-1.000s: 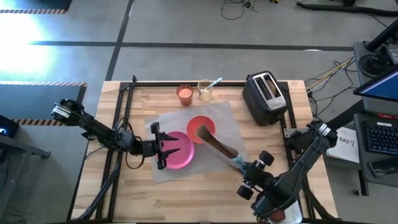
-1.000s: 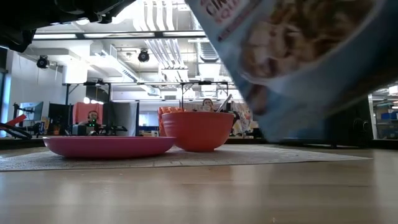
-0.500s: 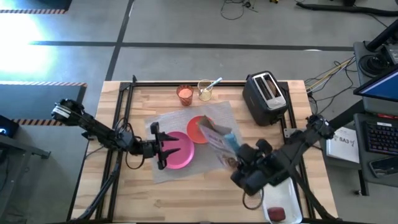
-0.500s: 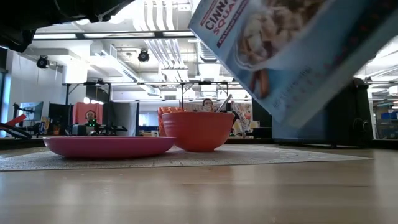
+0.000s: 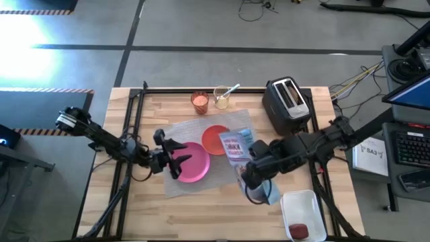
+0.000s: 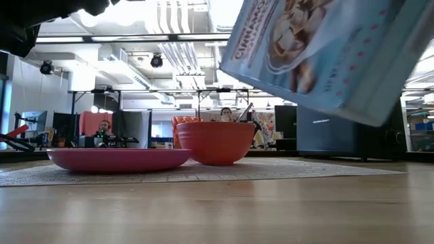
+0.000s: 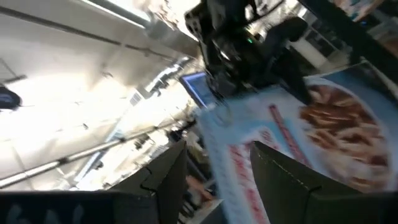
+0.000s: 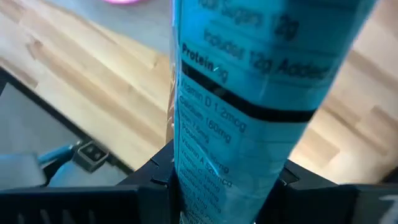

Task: Arrange a breakfast setting
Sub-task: Pour the cereal from the cereal box into the orange bowl

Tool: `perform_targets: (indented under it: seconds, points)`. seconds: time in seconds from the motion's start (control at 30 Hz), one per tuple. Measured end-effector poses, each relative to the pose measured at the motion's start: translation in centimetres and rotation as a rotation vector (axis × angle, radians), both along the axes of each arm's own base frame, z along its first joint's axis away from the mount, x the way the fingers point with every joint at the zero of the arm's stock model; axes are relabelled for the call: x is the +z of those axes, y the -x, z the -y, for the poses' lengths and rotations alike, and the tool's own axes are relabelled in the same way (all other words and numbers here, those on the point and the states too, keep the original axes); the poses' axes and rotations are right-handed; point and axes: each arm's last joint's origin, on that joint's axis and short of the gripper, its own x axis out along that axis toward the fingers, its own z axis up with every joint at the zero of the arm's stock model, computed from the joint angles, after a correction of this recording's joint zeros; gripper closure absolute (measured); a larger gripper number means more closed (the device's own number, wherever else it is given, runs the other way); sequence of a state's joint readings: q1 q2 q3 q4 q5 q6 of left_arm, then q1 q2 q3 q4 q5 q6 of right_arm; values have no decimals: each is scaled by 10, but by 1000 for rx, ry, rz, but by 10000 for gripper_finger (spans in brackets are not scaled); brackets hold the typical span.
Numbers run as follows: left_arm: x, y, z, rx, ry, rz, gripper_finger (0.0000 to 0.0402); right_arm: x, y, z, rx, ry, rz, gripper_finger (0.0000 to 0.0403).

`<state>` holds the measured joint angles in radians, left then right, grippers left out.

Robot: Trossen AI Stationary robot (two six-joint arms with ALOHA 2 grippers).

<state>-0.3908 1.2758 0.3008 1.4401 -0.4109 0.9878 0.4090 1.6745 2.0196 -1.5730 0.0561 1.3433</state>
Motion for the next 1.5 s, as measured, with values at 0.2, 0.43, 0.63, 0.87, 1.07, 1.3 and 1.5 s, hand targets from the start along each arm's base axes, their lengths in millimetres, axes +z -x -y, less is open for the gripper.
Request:
perform_targets:
  seconds: [0.2, 0.43, 0.63, 0.87, 1.07, 1.3, 1.5]
  points:
    - [4, 2, -1, 22, -24, 41, 239, 0, -4, 11, -17, -155, -62, 286]
    - [4, 2, -1, 37, -54, 42, 239, 2, -11, 28, -61, -217, -71, 286]
    - [4, 2, -2, 61, -65, 40, 239, 5, -15, 44, -101, -298, -71, 286]
    - [6, 3, -5, 135, -22, 42, 239, 9, -30, 60, -170, -400, 19, 286]
    - [5, 3, -6, 176, -6, 31, 239, 11, -33, 71, -215, -454, 28, 286]
    - [5, 3, -8, 245, 13, 11, 239, 14, -39, 80, -201, -591, 46, 286]
    - [4, 4, -10, 282, 49, 1, 239, 15, -40, 95, -248, -641, 35, 286]
